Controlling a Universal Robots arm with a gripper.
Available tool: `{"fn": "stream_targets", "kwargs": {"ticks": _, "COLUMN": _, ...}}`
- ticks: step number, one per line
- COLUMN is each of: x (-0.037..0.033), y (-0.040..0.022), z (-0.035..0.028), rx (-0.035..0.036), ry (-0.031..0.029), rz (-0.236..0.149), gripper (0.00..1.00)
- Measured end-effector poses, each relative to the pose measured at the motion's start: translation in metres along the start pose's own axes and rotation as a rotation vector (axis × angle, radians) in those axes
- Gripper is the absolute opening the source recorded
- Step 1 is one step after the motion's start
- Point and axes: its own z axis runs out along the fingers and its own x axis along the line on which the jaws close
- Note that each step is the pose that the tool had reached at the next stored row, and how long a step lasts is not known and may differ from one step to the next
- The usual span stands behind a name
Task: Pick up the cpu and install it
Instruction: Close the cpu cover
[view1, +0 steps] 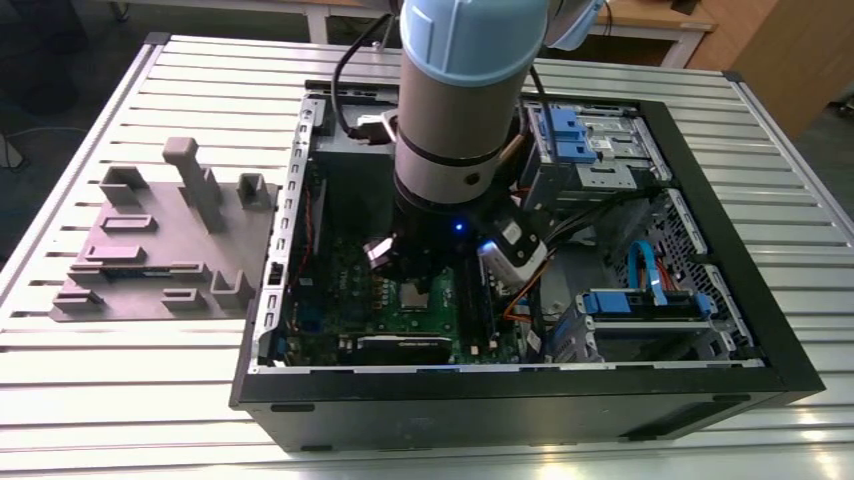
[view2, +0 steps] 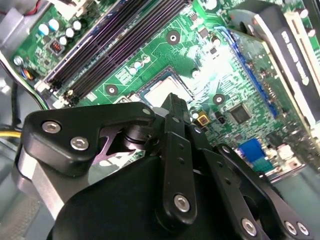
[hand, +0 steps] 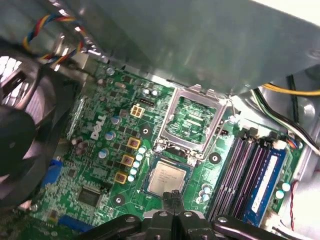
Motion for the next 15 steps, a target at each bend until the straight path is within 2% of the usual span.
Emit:
{"fn": "stream_targets", "kwargs": {"ticks": 8, "x": 0.0, "y": 0.0, "z": 0.0, "rx": 0.0005, "ry": 0.0023, "rz": -0.094, "gripper": 0.11}}
{"fn": "stream_targets", "kwargs": {"ticks": 11, "x": -0.0001, "y": 0.0, "z": 0.0, "rx": -0.0004, "ry": 0.0051, "rz": -0.112, "gripper": 0.11}}
{"fn": "stream_targets", "kwargs": {"ticks": 12, "x": -0.0003, "y": -0.0001, "z": 0.0001, "rx": -0.0035, "ry": 0.006, "rz": -0.114, "gripper": 0.11}}
{"fn": "stream_targets", "kwargs": {"ticks": 15, "x": -0.0005, "y": -0.0001, "z": 0.0001, "rx": -0.0514, "ry": -0.0134, "rz": -0.117, "gripper": 0.11}}
